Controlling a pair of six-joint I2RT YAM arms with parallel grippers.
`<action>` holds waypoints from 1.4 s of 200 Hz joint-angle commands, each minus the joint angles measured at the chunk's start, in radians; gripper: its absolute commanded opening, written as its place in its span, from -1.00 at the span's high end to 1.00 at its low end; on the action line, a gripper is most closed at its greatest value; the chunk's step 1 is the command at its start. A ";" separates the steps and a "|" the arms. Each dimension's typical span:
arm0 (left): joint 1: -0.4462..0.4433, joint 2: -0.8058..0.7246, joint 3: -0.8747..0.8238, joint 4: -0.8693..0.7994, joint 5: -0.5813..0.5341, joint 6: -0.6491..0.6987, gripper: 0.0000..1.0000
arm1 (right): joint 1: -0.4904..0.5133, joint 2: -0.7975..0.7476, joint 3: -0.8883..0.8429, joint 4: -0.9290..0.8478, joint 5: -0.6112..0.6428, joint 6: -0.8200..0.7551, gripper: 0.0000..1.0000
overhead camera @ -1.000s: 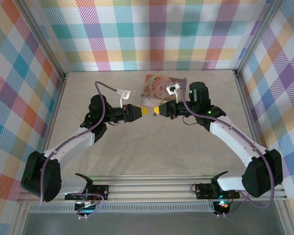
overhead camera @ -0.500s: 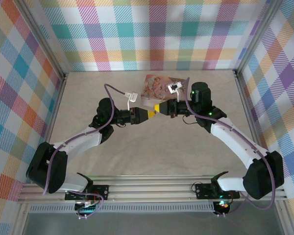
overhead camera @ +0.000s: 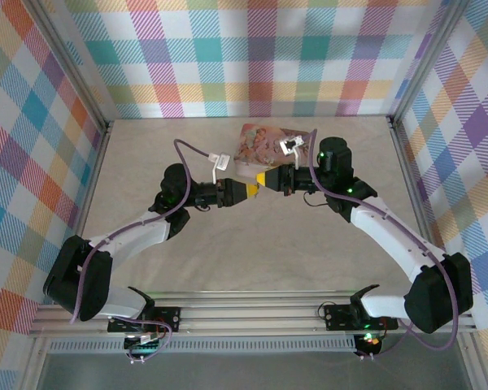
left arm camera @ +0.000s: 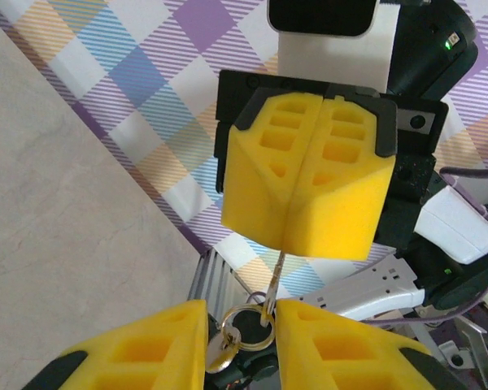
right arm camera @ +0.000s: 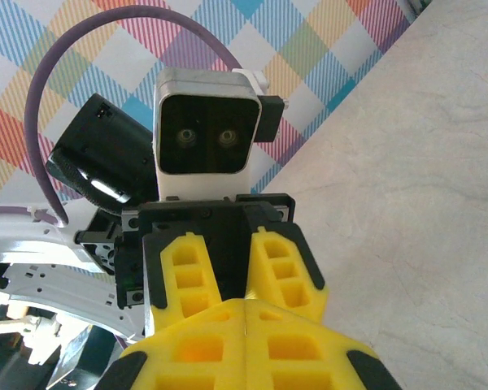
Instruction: Unlock the padlock with the key
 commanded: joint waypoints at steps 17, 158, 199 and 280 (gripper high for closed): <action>-0.010 -0.003 0.001 0.053 0.023 0.008 0.66 | 0.001 -0.015 -0.013 0.031 -0.008 0.011 1.00; 0.045 -0.028 -0.015 -0.420 -0.175 0.309 1.00 | -0.001 0.143 0.254 -0.445 0.361 -0.154 0.00; 0.047 0.016 -0.033 -0.447 -0.236 0.351 1.00 | 0.005 0.401 0.484 -0.594 0.646 -0.228 0.03; 0.060 0.126 -0.034 -0.466 -0.279 0.390 1.00 | 0.058 0.739 0.769 -0.805 0.995 -0.152 0.14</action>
